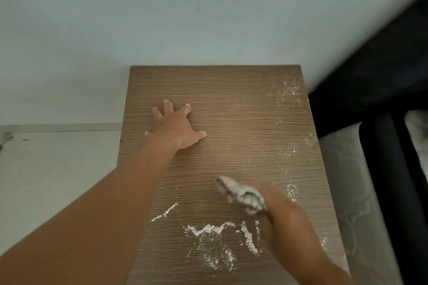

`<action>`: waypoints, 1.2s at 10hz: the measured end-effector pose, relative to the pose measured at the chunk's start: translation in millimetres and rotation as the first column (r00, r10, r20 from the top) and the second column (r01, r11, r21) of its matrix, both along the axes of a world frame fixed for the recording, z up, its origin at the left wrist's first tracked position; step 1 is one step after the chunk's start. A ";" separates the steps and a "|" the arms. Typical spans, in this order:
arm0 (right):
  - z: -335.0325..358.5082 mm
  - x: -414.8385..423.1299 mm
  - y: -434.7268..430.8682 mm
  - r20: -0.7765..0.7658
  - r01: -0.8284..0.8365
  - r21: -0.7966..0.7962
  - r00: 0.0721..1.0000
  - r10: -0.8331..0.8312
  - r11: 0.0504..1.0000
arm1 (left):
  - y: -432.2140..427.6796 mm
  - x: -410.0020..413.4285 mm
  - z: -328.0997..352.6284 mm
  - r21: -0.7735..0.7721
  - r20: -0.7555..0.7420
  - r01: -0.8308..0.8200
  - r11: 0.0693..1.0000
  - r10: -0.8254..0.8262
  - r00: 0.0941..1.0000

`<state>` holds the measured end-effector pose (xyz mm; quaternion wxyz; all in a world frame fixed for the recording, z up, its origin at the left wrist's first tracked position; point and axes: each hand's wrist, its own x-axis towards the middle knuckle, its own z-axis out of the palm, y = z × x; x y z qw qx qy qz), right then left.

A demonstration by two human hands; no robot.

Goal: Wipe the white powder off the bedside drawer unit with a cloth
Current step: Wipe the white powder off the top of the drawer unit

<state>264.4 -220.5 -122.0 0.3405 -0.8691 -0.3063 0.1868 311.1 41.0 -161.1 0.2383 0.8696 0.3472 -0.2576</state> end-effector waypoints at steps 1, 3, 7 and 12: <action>15.0 48.8 -13.7 -0.021 0.131 0.045 0.991 -0.131 0.990 | -10.4 11.1 -0.6 0.000 -0.015 0.025 1.000 -0.025 1.000; 9.2 160.0 -20.3 0.076 0.245 0.028 0.966 -0.246 0.969 | -33.8 48.0 -2.7 -0.001 -0.035 0.112 0.994 -0.112 0.993; -28.5 300.6 35.8 0.477 -0.024 -0.284 0.864 0.162 0.959 | -44.9 88.7 -2.8 -0.066 -0.032 0.124 0.990 -0.126 0.992; -77.9 123.0 -5.0 0.267 0.005 -0.158 0.963 0.038 0.987 | -44.8 86.9 -2.5 -0.046 -0.046 0.136 0.990 -0.138 0.989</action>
